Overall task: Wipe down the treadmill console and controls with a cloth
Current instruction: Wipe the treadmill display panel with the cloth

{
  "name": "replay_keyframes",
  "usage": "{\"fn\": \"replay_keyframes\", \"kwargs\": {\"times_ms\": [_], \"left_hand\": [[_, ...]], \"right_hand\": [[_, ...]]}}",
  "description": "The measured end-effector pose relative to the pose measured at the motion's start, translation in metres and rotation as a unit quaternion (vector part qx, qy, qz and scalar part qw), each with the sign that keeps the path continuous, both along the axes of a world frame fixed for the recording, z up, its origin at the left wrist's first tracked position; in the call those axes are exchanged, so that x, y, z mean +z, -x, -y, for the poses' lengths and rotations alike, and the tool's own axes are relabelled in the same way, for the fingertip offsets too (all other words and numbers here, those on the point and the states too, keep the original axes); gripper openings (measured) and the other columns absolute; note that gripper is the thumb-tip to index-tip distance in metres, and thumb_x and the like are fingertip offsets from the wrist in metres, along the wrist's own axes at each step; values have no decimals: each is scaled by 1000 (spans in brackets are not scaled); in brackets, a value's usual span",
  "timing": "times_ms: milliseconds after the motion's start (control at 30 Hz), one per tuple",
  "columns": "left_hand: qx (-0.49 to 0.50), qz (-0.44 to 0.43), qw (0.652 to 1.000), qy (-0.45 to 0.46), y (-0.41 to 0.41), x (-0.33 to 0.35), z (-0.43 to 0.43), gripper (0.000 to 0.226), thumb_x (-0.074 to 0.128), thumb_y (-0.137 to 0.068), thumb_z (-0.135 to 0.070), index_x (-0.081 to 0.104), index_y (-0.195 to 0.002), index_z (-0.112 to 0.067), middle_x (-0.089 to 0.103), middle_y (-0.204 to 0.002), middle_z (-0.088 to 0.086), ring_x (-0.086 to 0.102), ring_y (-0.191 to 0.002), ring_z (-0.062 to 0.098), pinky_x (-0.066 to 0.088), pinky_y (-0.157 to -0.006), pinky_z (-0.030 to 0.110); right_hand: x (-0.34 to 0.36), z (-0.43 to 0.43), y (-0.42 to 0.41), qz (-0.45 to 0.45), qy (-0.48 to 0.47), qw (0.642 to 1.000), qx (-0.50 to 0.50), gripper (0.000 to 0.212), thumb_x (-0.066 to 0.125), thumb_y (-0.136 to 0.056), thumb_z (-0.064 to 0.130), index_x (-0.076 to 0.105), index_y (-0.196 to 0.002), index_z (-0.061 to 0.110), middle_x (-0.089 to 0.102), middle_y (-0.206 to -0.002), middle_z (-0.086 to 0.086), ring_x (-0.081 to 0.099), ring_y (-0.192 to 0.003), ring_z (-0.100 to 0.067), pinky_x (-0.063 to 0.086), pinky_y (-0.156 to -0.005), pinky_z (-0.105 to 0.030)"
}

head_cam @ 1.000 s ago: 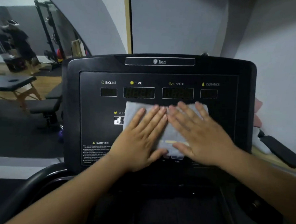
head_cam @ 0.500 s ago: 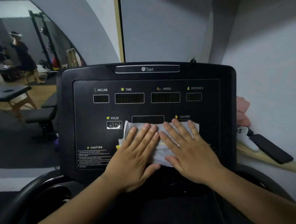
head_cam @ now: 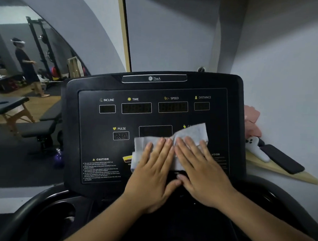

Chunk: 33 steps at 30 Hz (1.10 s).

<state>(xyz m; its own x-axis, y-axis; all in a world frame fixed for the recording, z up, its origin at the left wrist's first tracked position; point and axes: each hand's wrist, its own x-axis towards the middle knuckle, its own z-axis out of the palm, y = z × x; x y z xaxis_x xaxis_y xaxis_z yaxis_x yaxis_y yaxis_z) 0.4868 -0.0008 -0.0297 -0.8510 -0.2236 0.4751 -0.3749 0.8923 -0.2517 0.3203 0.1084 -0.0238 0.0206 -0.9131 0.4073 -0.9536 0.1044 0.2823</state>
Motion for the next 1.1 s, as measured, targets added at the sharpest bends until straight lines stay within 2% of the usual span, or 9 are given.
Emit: {"fn": "replay_keyframes", "kwargs": {"times_ms": [233,367,467,567,700,800,867,1000,1100], "left_hand": [[-32,3,999,16,19,3,6,76,22,-102,-57,18,-155,-3,11,-165,14,4,-153,30,15,-119,53],[-16,-24,998,46,59,64,39,76,19,-100,-57,18,-155,-5,14,-163,14,7,-152,31,13,-121,56],[3,-33,998,47,78,101,53,77,10,-100,-58,10,-157,-7,5,-165,13,-1,-153,30,5,-123,52],[18,-37,998,46,80,94,48,76,7,-100,-59,3,-157,-9,-2,-165,13,-7,-152,30,2,-123,52],[-40,-36,997,61,57,41,26,75,30,-100,-55,17,-156,-6,10,-165,13,3,-152,33,10,-122,55],[-50,-28,997,60,45,18,18,74,35,-100,-54,19,-156,-9,11,-165,10,4,-153,31,15,-121,56],[-55,-25,996,63,50,24,22,76,36,-99,-56,20,-156,-9,12,-165,10,4,-153,30,15,-120,57],[-51,-24,994,91,79,70,39,81,36,-96,-59,22,-156,-6,16,-164,11,7,-152,31,14,-120,58],[-29,-30,996,83,92,88,42,83,31,-96,-59,17,-156,-4,12,-165,12,5,-152,32,6,-122,55]], "right_hand": [[0,-16,20,-1,-21,1000,-14,74,26,-99,57,10,-156,11,7,-164,-7,1,-151,-22,9,-119,-48],[57,17,54,-1,11,998,-61,74,14,-99,58,-7,-155,15,-11,-163,-5,-15,-149,-20,-2,-121,-48],[95,35,66,7,25,995,-91,73,11,-97,56,-11,-154,16,-19,-162,-4,-22,-148,-19,-7,-121,-49],[86,33,58,26,37,995,-92,71,14,-99,53,-8,-155,15,-17,-162,-5,-21,-148,-21,-6,-120,-50],[24,-4,40,19,27,995,-90,72,26,-100,53,5,-156,13,-5,-164,-8,-9,-151,-26,11,-119,-57],[0,-23,37,22,12,998,-65,74,32,-98,56,10,-156,16,1,-165,-6,-2,-151,-26,17,-118,-57],[8,-20,45,18,2,998,-57,80,35,-94,62,10,-156,18,1,-165,-4,-3,-151,-24,14,-118,-56],[52,-6,66,28,-15,999,-39,99,34,-84,77,-2,-156,21,-14,-163,1,-18,-149,-18,-4,-120,-50],[92,7,72,130,54,990,-7,79,38,-89,68,25,-154,25,0,-164,4,-9,-150,-12,3,-122,-41]]}}
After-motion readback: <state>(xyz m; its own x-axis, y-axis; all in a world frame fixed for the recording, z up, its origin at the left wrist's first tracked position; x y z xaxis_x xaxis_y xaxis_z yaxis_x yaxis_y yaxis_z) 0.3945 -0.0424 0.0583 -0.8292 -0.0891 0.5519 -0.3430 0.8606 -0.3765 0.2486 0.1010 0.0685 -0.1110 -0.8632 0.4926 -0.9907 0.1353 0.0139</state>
